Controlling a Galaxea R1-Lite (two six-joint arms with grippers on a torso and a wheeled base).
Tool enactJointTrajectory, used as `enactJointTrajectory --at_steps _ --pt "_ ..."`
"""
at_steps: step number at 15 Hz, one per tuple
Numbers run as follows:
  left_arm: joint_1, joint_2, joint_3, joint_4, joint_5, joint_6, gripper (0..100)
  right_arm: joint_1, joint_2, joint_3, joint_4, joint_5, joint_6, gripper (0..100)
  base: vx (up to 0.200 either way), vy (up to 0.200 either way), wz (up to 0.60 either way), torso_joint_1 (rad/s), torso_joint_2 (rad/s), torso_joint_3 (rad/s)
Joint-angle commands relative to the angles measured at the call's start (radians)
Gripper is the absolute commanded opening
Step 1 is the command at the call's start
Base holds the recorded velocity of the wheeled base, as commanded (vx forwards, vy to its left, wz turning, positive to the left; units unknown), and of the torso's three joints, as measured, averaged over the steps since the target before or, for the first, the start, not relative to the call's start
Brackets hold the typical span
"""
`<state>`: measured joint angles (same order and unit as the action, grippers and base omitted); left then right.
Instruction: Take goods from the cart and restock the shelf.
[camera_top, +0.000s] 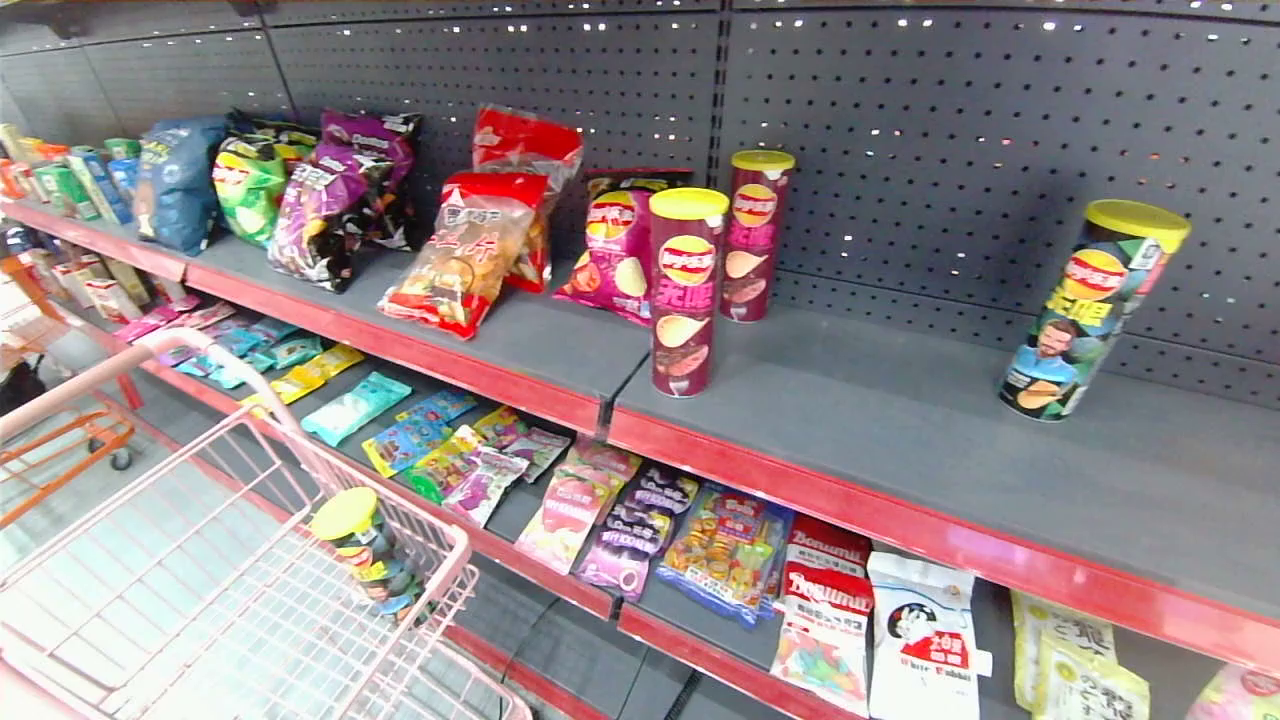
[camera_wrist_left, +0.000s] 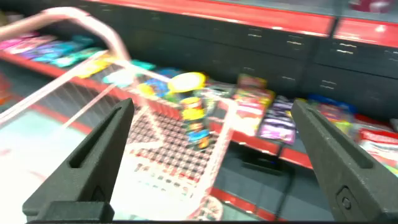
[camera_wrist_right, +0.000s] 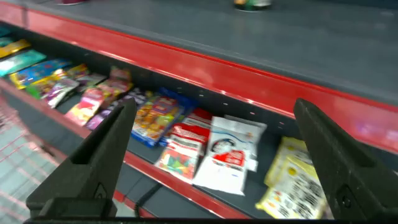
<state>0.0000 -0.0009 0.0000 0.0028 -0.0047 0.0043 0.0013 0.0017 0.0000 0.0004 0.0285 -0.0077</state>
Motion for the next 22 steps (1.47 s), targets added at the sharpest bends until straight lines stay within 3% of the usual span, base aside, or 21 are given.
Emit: enactJointTrajectory --at_steps 1,18,22 --pt "0.0 0.001 0.0 0.0 0.0 0.0 100 0.0 0.0 0.0 0.0 -0.001 0.0 100 0.0 0.0 0.0 0.0 0.0 0.0" --pt "0.0 0.001 0.0 0.0 0.0 -0.001 100 0.0 0.0 0.0 0.0 -0.001 0.003 100 0.0 0.0 0.0 -0.157 0.43 0.269" --pt "0.0 0.001 0.0 0.0 0.0 0.0 100 0.0 0.0 0.0 0.0 -0.002 0.003 100 0.0 0.0 0.6 -0.019 0.07 0.051"
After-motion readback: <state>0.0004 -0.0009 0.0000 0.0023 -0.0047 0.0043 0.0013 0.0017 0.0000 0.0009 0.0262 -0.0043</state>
